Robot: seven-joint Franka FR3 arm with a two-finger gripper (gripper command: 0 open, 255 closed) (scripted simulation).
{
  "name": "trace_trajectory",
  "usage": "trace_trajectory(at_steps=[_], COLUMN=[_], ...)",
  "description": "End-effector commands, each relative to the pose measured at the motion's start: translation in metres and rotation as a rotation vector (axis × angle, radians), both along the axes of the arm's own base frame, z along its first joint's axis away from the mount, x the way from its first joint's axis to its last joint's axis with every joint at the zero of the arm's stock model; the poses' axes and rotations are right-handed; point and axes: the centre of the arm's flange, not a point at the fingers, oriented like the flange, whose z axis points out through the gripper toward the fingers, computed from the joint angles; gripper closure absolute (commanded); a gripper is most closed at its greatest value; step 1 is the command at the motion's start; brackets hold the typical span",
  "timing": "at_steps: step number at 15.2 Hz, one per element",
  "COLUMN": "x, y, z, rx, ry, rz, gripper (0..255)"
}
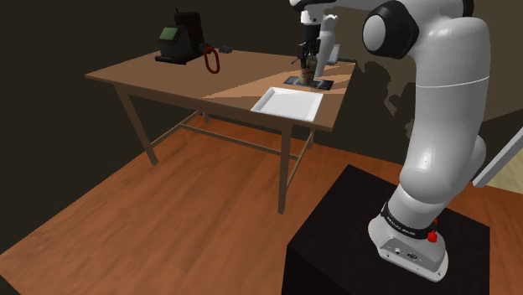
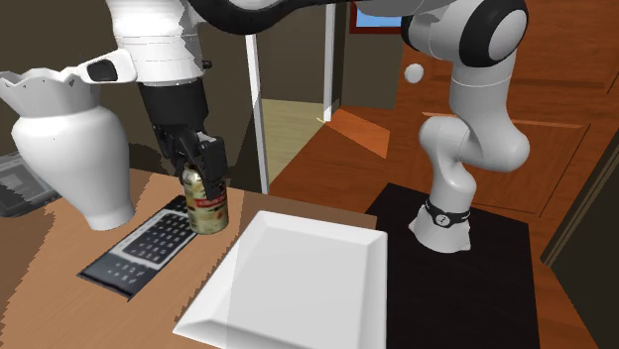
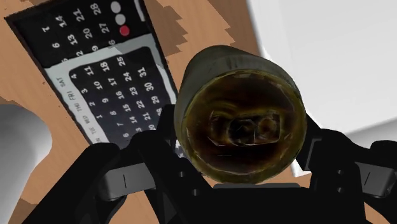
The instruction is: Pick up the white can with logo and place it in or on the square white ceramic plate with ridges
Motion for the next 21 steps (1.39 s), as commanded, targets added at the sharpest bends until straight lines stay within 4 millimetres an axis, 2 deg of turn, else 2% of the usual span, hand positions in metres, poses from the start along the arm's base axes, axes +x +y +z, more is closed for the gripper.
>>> trace_trajectory(at_steps=[1, 9, 21], x=[0.0, 0.0, -0.021], y=[0.0, 0.0, 0.155], z=[0.011, 0.049, 0.074], rx=[0.0, 0.0, 0.0], ry=[0.0, 0.0, 0.0], rz=[0.0, 0.0, 0.0], gripper=[255, 255, 255])
